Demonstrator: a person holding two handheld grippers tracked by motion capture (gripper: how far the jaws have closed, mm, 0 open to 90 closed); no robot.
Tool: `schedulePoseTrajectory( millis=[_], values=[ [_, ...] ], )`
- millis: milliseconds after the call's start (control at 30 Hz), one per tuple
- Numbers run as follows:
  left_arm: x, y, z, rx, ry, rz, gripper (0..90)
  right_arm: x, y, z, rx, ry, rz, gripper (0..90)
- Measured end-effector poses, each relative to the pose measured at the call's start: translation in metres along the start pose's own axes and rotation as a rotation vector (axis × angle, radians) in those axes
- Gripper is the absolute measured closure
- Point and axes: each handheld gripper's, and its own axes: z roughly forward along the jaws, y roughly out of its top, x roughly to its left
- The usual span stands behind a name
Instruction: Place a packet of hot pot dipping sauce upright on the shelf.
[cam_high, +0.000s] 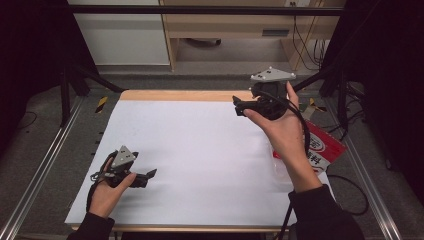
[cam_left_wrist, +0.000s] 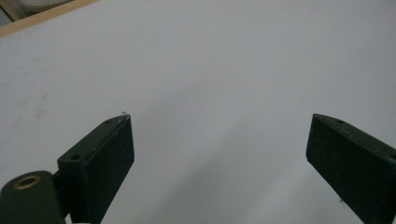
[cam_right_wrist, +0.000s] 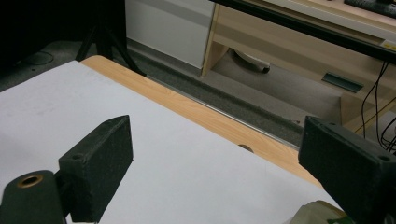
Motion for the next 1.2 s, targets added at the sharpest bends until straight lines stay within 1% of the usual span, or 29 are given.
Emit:
schedulePoseTrajectory(
  millis=[167,200,367,500,567,767,800,833,967,1067,1133,1200],
  values=[
    [0.0,0.0,0.0,0.002,-0.001,-0.001,7.7,0.01,-0.008,0.005,0.01,0.017,0.008,11.0],
    [0.0,0.0,0.0,0.001,-0.001,-0.002,7.7,0.012,-0.01,0.006,0.011,0.018,0.002,11.1],
    [0.002,0.0,0.001,-0.003,-0.002,-0.013,7.6,0.019,-0.018,0.009,0.027,0.027,0.008,12.3],
    [0.003,-0.001,0.001,-0.002,0.005,-0.019,7.6,0.024,-0.025,0.008,0.017,0.031,0.008,12.6],
    [0.003,-0.001,0.0,-0.008,0.008,-0.02,7.6,0.027,-0.03,0.008,0.022,0.033,0.009,12.4],
    [0.005,-0.001,-0.002,-0.015,0.013,-0.028,6.0,0.035,-0.042,0.011,0.017,0.053,0.012,11.2],
    [0.006,-0.001,-0.002,-0.017,0.012,-0.03,5.5,0.037,-0.044,0.012,0.022,0.055,0.012,11.6],
    [0.006,-0.001,-0.002,-0.017,0.014,-0.032,5.3,0.038,-0.047,0.013,0.027,0.059,-0.002,11.5],
    [0.008,-0.002,-0.003,-0.017,0.015,-0.035,5.2,0.043,-0.06,0.018,0.041,0.068,0.015,10.1],
    [0.009,-0.002,-0.004,-0.019,0.018,-0.038,5.2,0.048,-0.071,0.022,0.046,0.072,0.017,8.0],
    [0.009,-0.002,-0.004,-0.02,0.018,-0.042,5.1,0.05,-0.076,0.025,0.058,0.079,0.03,7.2],
    [0.01,-0.002,-0.004,-0.02,0.02,-0.043,5.1,0.051,-0.079,0.027,0.054,0.086,0.029,6.5]
  ],
)
